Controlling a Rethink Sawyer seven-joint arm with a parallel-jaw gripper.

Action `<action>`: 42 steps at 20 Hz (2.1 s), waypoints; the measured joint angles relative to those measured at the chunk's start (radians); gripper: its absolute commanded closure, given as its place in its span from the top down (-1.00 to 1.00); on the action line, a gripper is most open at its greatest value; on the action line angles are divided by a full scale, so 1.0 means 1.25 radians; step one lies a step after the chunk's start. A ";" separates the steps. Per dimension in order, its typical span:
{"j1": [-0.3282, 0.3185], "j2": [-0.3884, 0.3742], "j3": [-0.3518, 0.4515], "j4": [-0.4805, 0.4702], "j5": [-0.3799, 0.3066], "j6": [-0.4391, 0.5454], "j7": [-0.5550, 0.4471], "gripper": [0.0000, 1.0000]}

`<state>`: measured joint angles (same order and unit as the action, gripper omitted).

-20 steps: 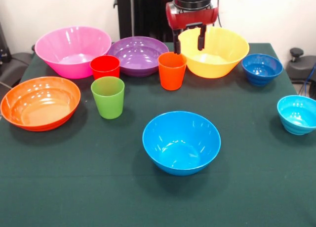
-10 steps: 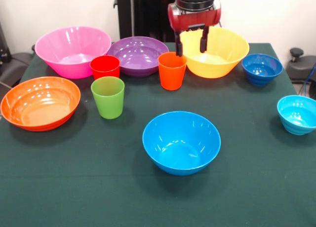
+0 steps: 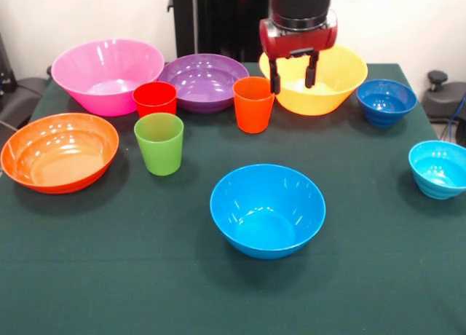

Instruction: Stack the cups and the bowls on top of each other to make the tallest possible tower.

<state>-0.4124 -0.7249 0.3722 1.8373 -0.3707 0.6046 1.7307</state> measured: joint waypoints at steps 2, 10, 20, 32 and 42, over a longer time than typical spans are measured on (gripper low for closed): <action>0.020 0.012 -0.014 -0.012 0.000 0.000 0.006 1.00; 0.082 0.032 -0.080 -0.042 0.005 0.000 0.051 1.00; 0.084 0.025 -0.121 -0.065 0.055 0.000 0.067 1.00; 0.096 0.025 -0.179 -0.068 0.088 0.005 0.067 1.00; 0.105 0.025 -0.245 -0.064 0.129 0.020 0.083 1.00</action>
<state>-0.2810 -0.6942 0.0656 1.7578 -0.2088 0.6302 1.8342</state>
